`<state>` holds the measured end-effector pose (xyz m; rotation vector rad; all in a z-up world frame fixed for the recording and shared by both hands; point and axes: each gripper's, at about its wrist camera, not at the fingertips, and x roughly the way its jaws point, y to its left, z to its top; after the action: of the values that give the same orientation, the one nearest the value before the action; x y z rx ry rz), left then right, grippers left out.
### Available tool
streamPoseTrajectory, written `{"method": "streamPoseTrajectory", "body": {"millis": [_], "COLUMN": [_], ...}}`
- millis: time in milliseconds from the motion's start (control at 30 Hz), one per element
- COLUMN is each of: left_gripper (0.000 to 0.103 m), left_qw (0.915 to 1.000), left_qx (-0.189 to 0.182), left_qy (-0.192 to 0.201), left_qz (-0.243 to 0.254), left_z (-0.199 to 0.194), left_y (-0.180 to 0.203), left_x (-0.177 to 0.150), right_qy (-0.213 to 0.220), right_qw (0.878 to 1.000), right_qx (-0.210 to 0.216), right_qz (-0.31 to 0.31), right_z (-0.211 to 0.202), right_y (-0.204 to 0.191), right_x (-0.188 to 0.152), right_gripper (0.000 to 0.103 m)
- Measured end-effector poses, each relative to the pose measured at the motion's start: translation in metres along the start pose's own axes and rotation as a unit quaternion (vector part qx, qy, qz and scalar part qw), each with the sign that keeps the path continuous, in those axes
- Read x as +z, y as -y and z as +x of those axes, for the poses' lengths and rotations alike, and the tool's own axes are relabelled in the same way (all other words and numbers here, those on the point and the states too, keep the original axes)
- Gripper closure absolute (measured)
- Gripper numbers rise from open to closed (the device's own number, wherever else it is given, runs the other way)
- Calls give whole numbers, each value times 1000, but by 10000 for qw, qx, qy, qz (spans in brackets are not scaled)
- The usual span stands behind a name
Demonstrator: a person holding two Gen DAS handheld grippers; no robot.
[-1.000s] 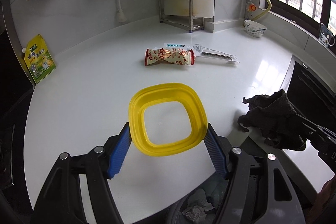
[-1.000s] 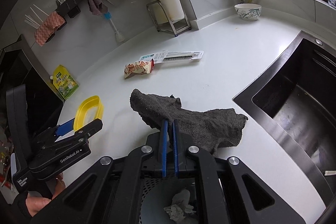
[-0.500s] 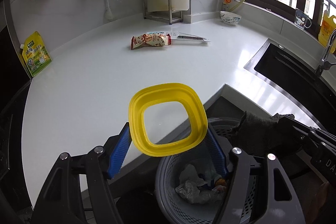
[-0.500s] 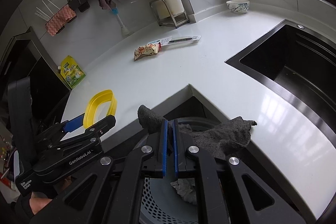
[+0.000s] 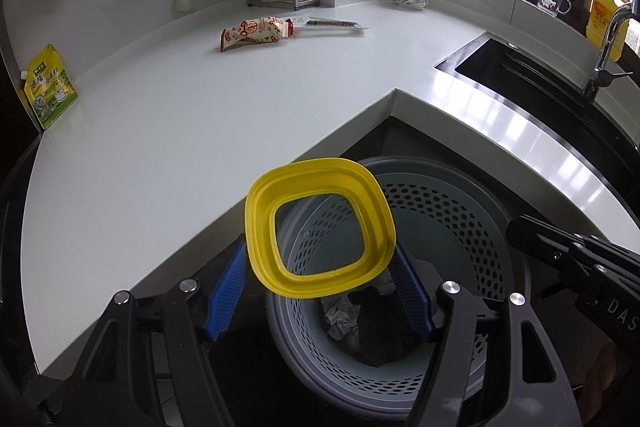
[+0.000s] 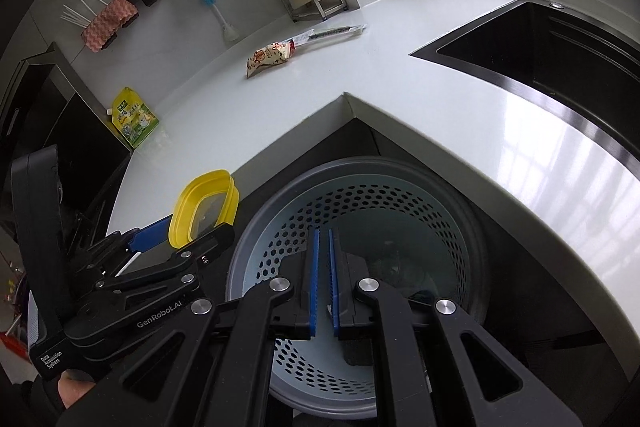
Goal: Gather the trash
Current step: 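Open both tools to drop the lid and cloth into the bin, then move both tools back over the counter toward the wrapper and toothbrush package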
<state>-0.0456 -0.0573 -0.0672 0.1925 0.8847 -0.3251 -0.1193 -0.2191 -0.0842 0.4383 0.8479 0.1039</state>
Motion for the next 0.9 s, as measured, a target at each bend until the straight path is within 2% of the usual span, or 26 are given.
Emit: {"method": "streamPoseTrajectory", "body": {"millis": [200,333,533,633,900], "left_gripper": [36,36,33,27,27], "left_qw": [9999,9995,9994,9995,9995], "left_qx": [-47,-33,-14,-11,-1], "left_qy": [-161,-301,-330,-325,-306], "left_qz": [5,63,56,37,-24], "left_z": [11,17,18,18,16], "left_y": [1,4,2,1,-4], "left_x": [-9,-13,-15,-16,-16], "right_qy": [-207,-191,-201,-149,-67], "right_qw": [9996,9994,9989,9988,9991], "right_qx": [-69,-95,-175,-200,-191], "right_qz": [183,265,374,411,370], "right_z": [13,11,10,8,2], "right_y": [12,18,27,30,29], "right_x": [-12,-14,-16,-16,-13], "right_gripper": [98,98,98,98,98]}}
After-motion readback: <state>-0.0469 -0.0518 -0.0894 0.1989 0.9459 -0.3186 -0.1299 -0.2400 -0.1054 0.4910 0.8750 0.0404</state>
